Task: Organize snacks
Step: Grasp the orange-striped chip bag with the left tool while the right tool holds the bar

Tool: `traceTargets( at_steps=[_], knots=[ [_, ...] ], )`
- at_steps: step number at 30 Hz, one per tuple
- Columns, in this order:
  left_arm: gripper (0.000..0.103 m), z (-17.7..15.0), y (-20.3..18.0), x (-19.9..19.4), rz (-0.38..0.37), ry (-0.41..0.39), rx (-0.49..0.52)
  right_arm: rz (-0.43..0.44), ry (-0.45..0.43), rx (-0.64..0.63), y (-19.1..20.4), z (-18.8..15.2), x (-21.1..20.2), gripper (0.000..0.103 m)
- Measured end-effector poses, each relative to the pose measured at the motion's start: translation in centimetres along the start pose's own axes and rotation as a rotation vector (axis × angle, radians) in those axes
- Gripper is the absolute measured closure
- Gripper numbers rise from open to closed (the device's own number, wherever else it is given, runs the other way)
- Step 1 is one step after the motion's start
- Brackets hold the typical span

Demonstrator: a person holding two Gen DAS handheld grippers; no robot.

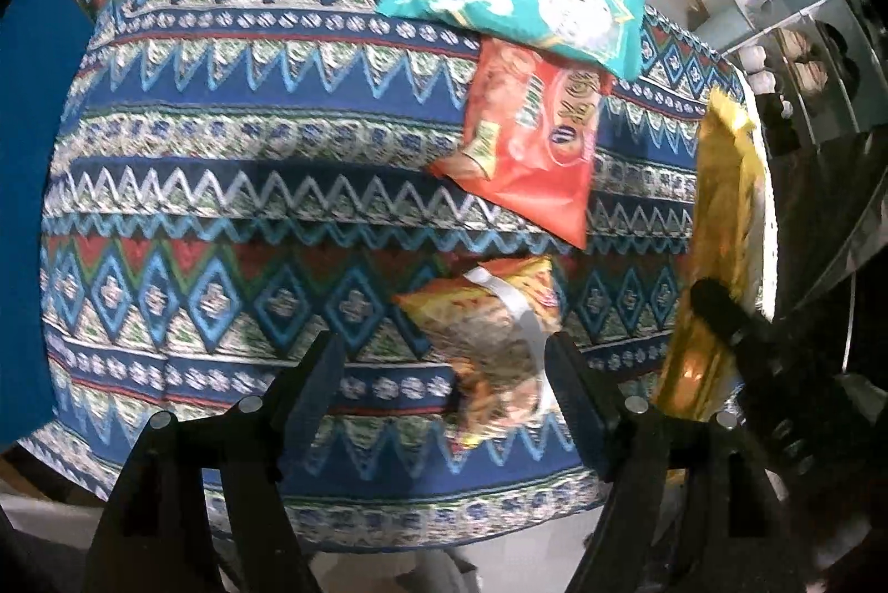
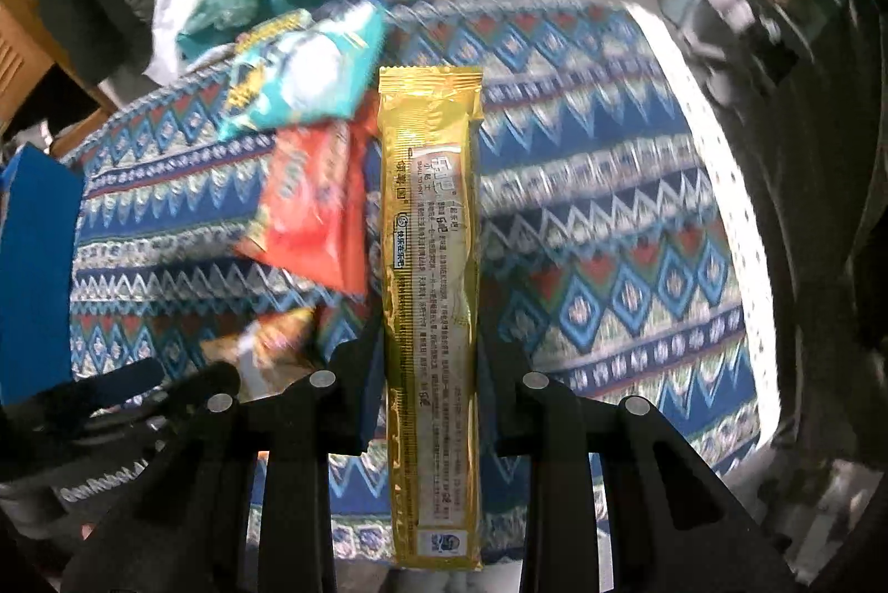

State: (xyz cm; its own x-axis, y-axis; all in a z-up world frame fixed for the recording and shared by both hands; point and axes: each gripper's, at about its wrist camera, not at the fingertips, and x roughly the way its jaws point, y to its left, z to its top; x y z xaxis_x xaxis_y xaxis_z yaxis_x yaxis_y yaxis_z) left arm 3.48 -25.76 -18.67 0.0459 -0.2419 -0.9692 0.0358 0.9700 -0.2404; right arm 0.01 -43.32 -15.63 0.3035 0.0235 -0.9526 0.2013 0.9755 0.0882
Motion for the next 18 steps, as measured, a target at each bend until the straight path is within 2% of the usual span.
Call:
traceTargets(
  at_steps=[10,18],
  knots=[
    [0.025,0.1,-1.8,2.4,-0.030,0.033,-0.073,-0.006,0.009,0.053,-1.6,-0.7,0.5,0.076],
    [0.026,0.2,-2.1,4.0,-0.033,0.048,-0.075,-0.017,0.043,0.056,-2.0,-0.9,1.8,0.076]
  ],
)
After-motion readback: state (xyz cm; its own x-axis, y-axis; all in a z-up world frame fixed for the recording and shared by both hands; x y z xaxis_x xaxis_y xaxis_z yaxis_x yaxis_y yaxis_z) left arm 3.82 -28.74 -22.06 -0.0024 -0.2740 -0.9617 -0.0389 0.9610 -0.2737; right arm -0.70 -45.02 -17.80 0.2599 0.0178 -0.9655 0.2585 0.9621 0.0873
